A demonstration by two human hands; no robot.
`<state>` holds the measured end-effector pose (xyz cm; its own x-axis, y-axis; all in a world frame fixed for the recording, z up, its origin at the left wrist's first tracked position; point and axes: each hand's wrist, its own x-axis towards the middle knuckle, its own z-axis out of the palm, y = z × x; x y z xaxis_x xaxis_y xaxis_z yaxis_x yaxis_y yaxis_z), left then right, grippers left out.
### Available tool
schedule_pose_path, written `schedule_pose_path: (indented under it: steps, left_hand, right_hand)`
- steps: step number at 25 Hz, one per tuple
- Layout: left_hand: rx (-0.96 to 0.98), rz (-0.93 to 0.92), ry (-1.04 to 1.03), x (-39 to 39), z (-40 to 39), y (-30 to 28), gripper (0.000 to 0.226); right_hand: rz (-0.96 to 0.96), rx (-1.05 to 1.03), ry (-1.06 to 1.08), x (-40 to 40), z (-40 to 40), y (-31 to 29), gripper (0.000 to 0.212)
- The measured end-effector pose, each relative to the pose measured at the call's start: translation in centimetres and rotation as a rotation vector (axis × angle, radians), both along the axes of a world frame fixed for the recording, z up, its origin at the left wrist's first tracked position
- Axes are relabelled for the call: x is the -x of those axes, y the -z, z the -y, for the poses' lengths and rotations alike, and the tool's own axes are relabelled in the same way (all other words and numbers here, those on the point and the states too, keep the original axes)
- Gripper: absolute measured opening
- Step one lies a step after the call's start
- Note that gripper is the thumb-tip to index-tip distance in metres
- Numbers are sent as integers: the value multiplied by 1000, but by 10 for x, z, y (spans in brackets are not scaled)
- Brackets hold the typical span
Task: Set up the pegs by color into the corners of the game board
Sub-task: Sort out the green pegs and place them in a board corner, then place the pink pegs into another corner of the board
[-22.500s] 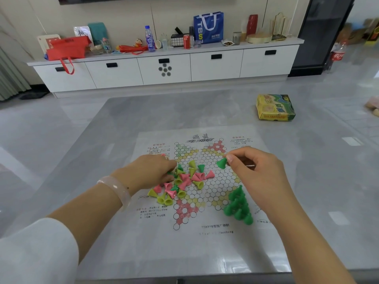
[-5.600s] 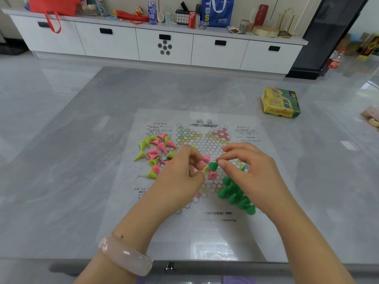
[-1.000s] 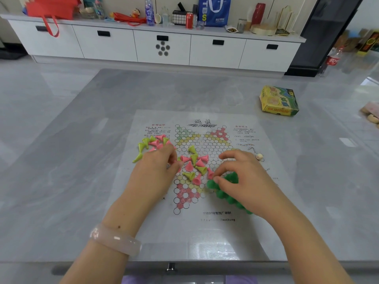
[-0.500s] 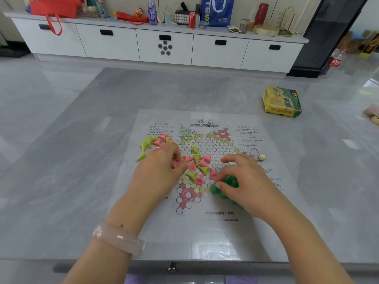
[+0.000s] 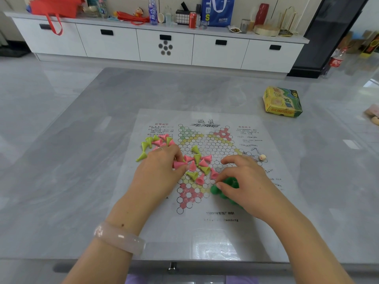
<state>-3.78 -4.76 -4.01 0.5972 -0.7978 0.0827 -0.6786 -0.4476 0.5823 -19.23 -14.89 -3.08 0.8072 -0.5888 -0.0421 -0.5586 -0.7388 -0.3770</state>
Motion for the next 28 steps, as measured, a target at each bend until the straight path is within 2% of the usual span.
schedule_pose_path:
  steps: [5, 12, 14, 17, 19, 24, 28]
  left_hand:
    - [-3, 7, 2, 0, 0, -1, 13]
    - [58, -25, -42, -5, -2, -3, 10]
    - [132, -53, -101, -9, -4, -8, 11]
    - [280, -116, -229, -21, -13, -17, 7]
    - [353, -150, -298, -29, -21, -23, 7]
    - [417, -186, -291, -40, -30, -30, 12]
    - [457, -209, -281, -47, -35, -32, 8]
  right_hand:
    - [26, 28, -26, 1, 2, 1, 25]
    - [328, 29, 86, -4, -9, -4, 27]
    - [448, -56, 136, -10, -21, -7, 33]
    - [552, -368, 223, -35, -39, -19, 37]
    - [466, -440, 283, -63, -38, -16, 41]
    - [-11, -264, 451, -116, -31, 6, 51]
    - [-63, -100, 451, -117, -42, 26, 48]
